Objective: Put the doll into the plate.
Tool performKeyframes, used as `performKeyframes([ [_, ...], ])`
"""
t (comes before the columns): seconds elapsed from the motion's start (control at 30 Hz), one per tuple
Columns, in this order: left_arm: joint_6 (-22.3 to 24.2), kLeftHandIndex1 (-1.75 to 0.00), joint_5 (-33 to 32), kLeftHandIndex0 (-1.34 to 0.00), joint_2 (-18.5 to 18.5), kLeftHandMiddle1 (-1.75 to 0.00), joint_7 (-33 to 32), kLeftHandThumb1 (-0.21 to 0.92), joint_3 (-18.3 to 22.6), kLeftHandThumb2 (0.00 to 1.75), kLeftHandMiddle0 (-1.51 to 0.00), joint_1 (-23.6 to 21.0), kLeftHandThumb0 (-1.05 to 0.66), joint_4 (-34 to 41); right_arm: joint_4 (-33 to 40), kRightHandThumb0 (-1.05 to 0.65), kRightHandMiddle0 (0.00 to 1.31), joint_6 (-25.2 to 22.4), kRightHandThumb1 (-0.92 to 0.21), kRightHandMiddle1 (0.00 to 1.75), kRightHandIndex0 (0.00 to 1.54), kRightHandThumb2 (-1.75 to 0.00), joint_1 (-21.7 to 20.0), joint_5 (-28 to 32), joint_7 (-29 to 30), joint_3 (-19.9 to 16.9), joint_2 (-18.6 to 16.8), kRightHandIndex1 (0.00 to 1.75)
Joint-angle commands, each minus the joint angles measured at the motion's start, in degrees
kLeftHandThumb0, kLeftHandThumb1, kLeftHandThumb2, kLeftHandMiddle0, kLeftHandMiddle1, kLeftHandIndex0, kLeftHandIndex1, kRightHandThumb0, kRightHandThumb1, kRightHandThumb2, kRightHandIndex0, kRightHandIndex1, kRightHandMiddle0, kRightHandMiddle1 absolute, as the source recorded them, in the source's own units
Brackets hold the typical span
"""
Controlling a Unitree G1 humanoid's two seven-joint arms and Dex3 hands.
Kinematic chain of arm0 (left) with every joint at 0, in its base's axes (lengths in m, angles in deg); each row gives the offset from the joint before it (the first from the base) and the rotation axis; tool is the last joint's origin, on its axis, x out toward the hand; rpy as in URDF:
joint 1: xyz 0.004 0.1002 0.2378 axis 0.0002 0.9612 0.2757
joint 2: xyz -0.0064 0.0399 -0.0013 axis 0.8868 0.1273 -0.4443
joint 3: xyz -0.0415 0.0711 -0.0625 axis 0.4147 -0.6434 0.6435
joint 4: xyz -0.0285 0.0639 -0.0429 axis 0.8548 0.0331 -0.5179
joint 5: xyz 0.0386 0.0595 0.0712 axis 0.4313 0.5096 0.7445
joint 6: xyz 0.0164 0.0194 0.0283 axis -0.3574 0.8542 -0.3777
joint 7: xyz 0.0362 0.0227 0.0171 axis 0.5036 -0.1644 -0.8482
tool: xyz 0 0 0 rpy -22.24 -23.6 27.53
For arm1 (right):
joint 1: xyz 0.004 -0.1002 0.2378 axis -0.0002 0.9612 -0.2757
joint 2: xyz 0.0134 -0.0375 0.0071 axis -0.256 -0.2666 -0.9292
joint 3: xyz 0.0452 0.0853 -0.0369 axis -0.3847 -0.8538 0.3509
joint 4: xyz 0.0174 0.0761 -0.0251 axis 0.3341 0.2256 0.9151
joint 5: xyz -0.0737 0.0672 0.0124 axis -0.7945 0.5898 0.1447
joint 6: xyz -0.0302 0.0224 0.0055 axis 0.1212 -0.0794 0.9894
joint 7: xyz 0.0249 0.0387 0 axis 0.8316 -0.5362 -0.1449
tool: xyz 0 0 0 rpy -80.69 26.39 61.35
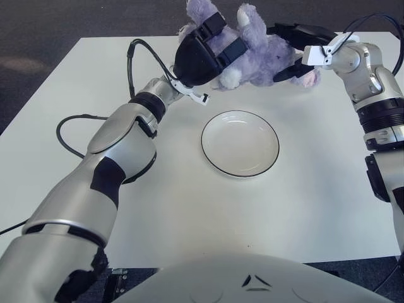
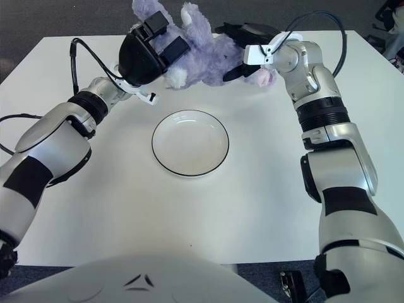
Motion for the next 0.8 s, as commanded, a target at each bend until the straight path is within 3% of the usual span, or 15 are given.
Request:
performKeyframes([
  [0.0,0.3,-1.75,0.3,-0.62,-0.2,-1.75,-1.1,0.31,-0.4,1.32,-1.32,-1.9,-0.48,0.2,0.1,-1.04,0.00,-1.4,-0.84,0.10,0.05,-0.26,-2.1,-1.6,0.6,0.6,-0.5,0.03],
  [0.53,3.6,-1.75,0.8,-0.60,-1.4,-1.75,-1.1,0.33,-0.7,1.30,-1.30,-1.6,-0.48,0.8,-0.7,-0.87,0.00,-7.4,-0.78,0.20,0.00,-0.24,-2.6,-1.8,-1.1,1.3,-4.0,0.00],
  [0.77,3.5,-1.75,0.9,-0.61,-1.8,-1.75,-1.1,0.33,-1.3,1.30,-1.29,-2.1,-0.48,0.3,-3.2,-0.79,0.00,-8.0,-0.62,0.16,0.00,-0.54,-3.1,-0.9,-0.7,1.1,-6.0,0.00],
])
